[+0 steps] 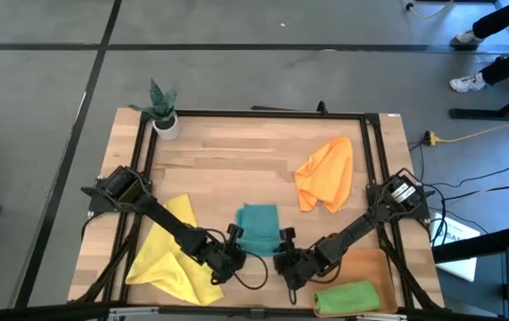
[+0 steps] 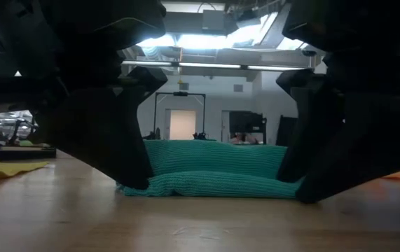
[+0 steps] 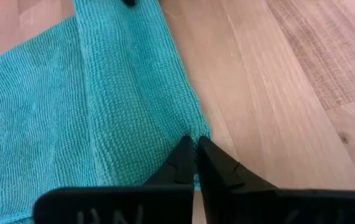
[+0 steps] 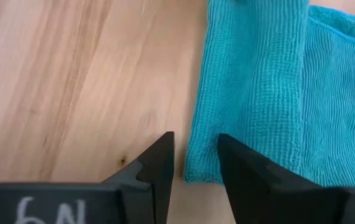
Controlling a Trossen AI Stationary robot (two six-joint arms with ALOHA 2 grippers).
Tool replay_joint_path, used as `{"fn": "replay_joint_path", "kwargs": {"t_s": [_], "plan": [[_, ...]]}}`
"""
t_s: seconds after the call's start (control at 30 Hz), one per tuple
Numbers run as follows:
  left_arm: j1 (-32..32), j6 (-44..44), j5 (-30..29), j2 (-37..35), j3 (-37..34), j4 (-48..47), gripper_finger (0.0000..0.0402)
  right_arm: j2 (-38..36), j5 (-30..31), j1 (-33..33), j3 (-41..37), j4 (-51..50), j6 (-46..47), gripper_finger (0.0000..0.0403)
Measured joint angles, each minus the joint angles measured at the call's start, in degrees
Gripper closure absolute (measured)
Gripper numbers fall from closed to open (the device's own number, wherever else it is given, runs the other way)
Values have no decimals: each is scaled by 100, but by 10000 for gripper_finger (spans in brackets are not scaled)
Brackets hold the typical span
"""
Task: Roll microfiber towels into tight, uniform cylinder then place into a basket
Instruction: Roll the blue microfiber towel
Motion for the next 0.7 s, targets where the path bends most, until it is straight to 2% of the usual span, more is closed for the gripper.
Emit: {"fn": "replay_joint_path", "kwargs": {"t_s": [0.33, 0.4, 0.5, 0.7], "plan": [[4, 0, 54, -2, 0, -4, 401, 0, 94, -45, -23, 106, 264, 277], [4, 0, 66, -2, 0, -4, 401, 7, 312, -58, -30, 117, 404, 284], [4, 0, 73, -2, 0, -4, 402, 15, 554, -122, -40, 95, 546, 306], [2, 0, 77, -2, 0, -4, 402, 15, 235, -228, -38, 103, 696, 378]]}}
